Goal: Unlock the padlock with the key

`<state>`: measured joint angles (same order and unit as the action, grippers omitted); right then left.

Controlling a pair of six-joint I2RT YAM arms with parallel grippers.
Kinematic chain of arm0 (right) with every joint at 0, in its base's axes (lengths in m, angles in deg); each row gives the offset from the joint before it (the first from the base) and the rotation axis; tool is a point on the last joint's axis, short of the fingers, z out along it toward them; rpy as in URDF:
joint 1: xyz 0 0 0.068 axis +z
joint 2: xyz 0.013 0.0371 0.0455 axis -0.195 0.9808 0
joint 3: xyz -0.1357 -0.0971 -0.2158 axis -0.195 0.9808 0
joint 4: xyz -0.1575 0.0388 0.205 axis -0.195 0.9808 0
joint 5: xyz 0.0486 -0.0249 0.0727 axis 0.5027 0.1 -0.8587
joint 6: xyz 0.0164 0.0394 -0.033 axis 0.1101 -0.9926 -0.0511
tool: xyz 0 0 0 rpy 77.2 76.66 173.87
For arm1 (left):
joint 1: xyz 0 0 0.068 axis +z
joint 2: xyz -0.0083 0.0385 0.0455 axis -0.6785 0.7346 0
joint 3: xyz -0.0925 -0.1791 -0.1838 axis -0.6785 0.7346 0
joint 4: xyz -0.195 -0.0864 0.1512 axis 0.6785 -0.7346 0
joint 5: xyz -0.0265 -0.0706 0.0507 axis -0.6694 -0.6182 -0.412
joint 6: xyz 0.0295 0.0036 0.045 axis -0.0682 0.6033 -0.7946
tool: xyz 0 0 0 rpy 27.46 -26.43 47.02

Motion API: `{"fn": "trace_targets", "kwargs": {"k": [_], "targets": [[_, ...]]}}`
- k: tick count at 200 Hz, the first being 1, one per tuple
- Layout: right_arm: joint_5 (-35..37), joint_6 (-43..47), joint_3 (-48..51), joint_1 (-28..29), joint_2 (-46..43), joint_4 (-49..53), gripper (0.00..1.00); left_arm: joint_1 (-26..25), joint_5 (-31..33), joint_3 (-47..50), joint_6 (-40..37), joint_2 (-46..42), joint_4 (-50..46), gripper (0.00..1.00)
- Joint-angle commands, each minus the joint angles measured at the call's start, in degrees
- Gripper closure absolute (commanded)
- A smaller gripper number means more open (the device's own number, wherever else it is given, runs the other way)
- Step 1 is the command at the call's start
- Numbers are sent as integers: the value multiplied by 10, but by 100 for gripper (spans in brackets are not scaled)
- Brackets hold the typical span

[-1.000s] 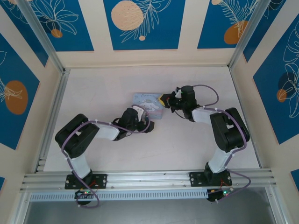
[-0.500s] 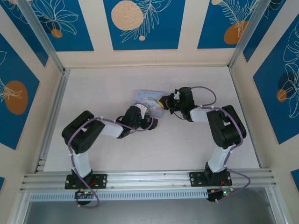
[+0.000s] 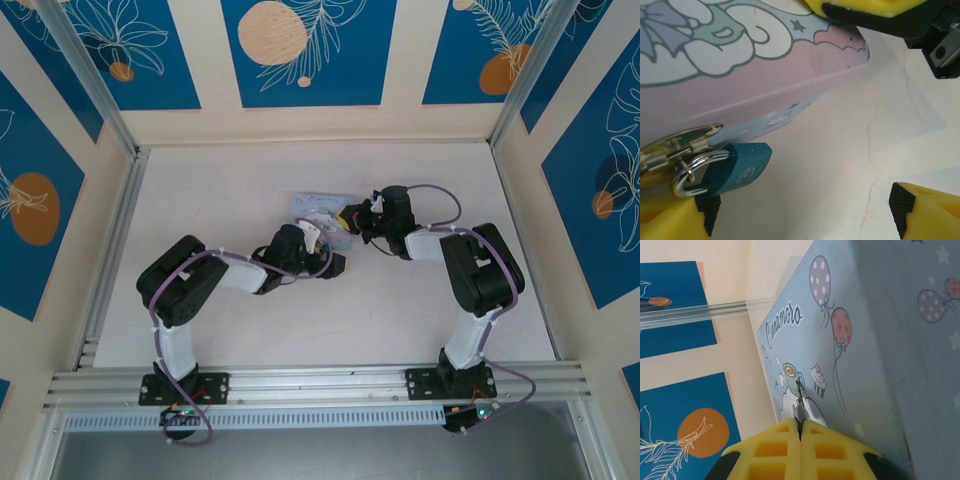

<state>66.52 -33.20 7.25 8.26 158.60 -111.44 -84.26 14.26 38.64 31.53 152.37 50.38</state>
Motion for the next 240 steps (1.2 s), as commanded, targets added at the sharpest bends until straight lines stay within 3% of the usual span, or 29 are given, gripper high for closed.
{"fn": "trace_targets", "kwargs": {"k": [1, 103, 170, 240], "targets": [[4, -4, -10, 3, 10, 0, 100, -7, -16, -9, 26, 13, 48, 11], [4, -8, -7, 3, 11, -5, 100, -5, 63, 40, 138, 44, 183, 11], [4, -5, -7, 3, 13, -4, 100, -6, 22, 40, 185, 41, 246, 12], [4, -7, -5, 4, 17, -6, 100, -11, 45, 51, 242, 49, 303, 12]]}}
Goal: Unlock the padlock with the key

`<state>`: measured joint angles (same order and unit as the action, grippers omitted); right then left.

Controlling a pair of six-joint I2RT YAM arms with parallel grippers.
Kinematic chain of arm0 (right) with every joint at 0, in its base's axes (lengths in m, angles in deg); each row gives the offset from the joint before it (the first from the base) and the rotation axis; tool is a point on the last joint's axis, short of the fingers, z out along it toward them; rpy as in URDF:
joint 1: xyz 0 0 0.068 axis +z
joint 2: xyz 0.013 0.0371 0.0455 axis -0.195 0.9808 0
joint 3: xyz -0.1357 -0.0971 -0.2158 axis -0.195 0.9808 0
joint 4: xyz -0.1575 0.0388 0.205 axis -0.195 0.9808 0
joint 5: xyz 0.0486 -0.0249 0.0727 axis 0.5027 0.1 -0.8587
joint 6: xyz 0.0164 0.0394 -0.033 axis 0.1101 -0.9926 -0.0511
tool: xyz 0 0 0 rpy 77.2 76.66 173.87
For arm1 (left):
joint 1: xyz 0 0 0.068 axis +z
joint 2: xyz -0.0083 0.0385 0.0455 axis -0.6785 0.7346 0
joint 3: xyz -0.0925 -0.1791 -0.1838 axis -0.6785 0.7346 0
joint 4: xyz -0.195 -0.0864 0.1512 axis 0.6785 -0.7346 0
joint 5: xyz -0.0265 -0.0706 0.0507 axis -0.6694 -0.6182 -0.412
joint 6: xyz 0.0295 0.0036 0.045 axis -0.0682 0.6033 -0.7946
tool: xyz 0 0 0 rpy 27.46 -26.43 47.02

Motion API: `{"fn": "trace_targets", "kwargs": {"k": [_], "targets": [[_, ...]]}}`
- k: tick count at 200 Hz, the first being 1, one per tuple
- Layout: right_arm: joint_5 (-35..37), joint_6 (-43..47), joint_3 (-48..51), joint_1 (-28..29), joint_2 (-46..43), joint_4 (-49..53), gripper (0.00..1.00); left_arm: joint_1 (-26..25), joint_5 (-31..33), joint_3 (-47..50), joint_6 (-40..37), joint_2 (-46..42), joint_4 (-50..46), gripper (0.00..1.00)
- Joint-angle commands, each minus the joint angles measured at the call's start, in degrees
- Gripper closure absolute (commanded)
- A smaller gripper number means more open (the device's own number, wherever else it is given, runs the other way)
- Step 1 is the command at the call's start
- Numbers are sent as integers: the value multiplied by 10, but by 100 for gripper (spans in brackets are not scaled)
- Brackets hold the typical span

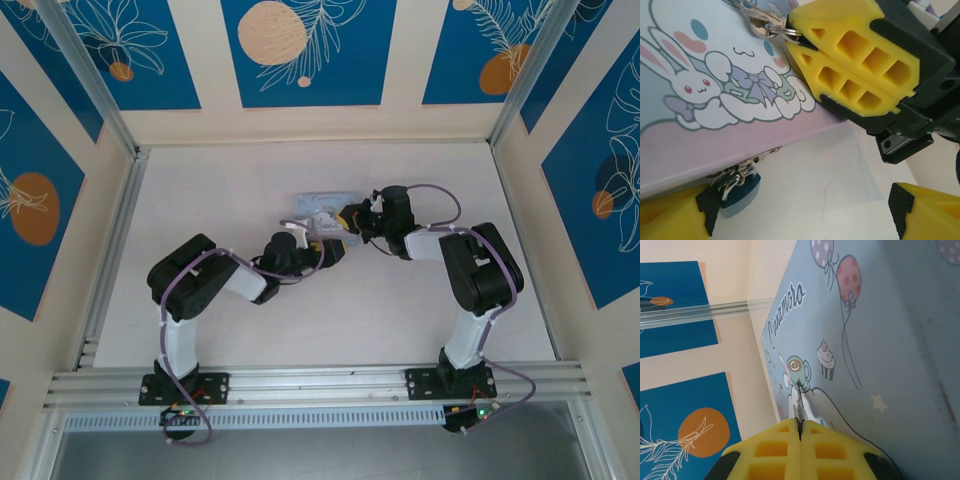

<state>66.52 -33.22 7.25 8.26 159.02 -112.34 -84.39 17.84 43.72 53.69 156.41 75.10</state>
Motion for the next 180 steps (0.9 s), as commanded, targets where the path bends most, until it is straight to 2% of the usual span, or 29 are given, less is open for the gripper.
{"fn": "trace_targets", "kwargs": {"k": [1, 38, 92, 116, 180], "targets": [[4, -7, -5, 4, 13, 3, 100, -9, 10, 0, 20, 9, 55, 12], [3, -9, -7, 4, 15, 1, 100, -10, -20, -27, 8, 32, 8, 13], [2, -9, -7, 4, 16, 1, 100, -11, -28, -46, -60, 34, -80, 13], [3, -9, -5, 3, 19, 1, 100, -11, -33, -42, -51, 36, -44, 15], [3, -8, -6, 3, 21, 4, 100, -13, -17, -25, 31, 16, 75, 18]]}}
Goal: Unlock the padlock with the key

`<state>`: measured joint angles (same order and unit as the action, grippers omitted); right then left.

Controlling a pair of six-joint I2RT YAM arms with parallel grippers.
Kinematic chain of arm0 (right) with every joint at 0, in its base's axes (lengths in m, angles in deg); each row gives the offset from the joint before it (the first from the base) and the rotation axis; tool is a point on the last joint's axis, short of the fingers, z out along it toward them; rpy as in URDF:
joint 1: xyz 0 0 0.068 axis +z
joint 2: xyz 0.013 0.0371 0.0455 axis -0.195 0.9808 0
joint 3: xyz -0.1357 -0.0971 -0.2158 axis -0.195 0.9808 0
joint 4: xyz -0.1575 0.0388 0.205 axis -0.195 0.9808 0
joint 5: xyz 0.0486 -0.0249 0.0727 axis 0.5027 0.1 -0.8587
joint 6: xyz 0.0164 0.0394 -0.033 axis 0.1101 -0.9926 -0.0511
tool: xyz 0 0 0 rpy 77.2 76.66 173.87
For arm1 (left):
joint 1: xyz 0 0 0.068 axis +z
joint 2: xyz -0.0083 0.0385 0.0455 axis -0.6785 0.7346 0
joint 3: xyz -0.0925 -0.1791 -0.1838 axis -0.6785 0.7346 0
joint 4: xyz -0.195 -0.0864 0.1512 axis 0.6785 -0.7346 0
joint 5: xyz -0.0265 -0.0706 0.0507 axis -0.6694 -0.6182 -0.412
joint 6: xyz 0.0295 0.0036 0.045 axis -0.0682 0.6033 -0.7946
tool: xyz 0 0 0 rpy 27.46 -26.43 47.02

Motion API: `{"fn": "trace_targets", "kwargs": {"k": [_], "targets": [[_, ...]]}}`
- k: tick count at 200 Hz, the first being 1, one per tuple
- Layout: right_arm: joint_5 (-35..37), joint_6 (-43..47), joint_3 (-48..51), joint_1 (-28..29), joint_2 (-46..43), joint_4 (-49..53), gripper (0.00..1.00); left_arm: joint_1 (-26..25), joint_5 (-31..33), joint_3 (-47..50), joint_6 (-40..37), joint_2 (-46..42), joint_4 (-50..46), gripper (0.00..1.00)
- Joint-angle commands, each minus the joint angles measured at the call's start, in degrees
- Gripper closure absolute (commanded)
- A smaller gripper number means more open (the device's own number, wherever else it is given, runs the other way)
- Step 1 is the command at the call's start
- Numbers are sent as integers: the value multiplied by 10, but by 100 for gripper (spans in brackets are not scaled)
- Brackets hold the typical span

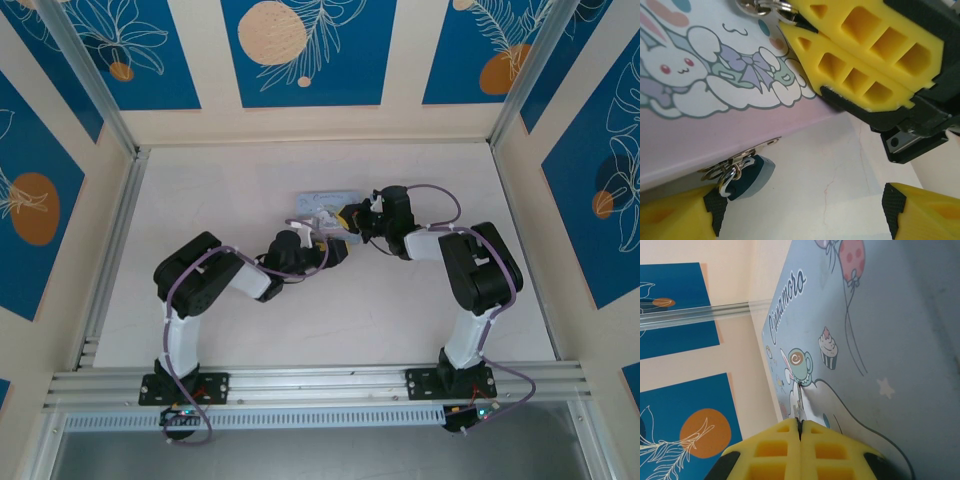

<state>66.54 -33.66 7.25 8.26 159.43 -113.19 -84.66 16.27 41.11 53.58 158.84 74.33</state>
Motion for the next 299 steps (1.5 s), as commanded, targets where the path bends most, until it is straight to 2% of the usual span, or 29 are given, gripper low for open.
{"fn": "trace_targets", "kwargs": {"k": [1, 77, 133, 207, 249, 268, 299], "targets": [[3, -4, -6, 3, 17, 12, 100, -10, -1, 1, 32, -9, 83, 18], [2, -8, -5, 3, 19, 8, 100, -18, 34, 7, 77, 26, 107, 19], [2, -10, -8, 3, 20, 8, 100, -21, 81, 16, 96, 13, 4, 24], [2, -14, -7, 5, 26, 4, 100, -37, 101, -2, 91, 20, -57, 40], [2, -17, -11, 4, 29, 3, 100, -44, 152, -36, 64, 4, -186, 41], [1, -19, -13, 4, 31, 3, 100, -44, 160, -59, 49, -4, -250, 47], [3, -21, -10, 5, 27, 3, 100, -44, 171, -66, 24, -10, -282, 51]]}}
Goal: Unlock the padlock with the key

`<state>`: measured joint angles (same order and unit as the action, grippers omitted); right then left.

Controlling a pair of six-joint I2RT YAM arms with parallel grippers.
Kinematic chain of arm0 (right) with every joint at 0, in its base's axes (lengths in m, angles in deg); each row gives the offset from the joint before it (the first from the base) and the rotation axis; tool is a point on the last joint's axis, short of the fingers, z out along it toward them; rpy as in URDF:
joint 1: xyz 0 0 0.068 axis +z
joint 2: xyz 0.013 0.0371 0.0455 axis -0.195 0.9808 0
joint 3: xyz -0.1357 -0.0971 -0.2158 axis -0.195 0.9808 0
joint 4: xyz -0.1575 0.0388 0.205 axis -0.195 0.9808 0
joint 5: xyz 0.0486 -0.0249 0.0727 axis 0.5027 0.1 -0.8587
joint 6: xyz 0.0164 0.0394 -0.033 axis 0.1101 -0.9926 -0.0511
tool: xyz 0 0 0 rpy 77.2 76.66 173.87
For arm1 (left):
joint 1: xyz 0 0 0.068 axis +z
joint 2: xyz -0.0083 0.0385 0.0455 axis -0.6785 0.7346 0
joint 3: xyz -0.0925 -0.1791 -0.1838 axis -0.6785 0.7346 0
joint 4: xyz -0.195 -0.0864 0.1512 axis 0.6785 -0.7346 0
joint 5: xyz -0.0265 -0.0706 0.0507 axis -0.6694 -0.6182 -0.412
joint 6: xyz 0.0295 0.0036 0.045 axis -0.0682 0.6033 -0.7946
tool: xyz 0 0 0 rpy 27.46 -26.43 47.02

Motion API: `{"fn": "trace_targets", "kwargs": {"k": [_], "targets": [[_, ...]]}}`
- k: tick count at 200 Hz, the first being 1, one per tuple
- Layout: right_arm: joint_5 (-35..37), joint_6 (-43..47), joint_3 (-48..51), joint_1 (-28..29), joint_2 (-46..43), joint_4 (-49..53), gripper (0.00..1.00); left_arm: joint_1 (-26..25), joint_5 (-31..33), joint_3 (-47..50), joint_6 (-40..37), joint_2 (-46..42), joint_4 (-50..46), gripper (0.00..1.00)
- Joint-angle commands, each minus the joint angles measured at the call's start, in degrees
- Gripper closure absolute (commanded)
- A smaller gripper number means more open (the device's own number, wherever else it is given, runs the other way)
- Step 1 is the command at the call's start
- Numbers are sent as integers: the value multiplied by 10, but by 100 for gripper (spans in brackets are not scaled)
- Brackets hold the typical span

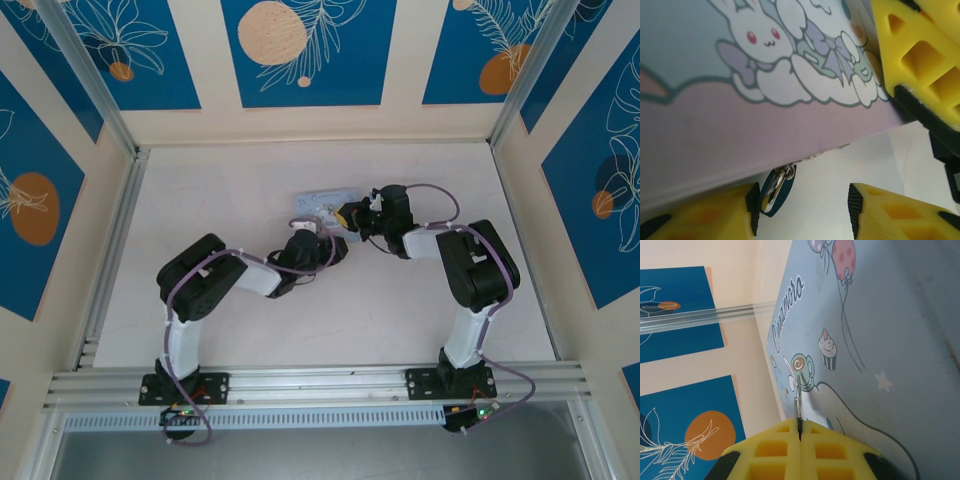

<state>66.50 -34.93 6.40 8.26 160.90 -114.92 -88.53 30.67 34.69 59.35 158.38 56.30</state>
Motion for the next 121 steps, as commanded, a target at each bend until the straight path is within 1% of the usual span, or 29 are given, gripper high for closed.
{"fn": "trace_targets", "kwargs": {"k": [1, 46, 77, 94, 121], "targets": [[3, -8, -2, 5, 12, 20, 100, -6, 27, -3, -34, -5, -102, 51], [12, -6, 11, 6, -1, 26, 100, -5, 23, -7, -51, 13, -81, 56], [14, -6, 15, 5, -2, 27, 100, -5, 27, -2, -55, 26, -45, 60], [15, -5, 15, 6, -2, 28, 100, -4, 27, -2, -54, 34, -36, 64], [17, -4, 14, 6, -1, 30, 100, -4, 25, -3, -53, 44, -20, 69]]}}
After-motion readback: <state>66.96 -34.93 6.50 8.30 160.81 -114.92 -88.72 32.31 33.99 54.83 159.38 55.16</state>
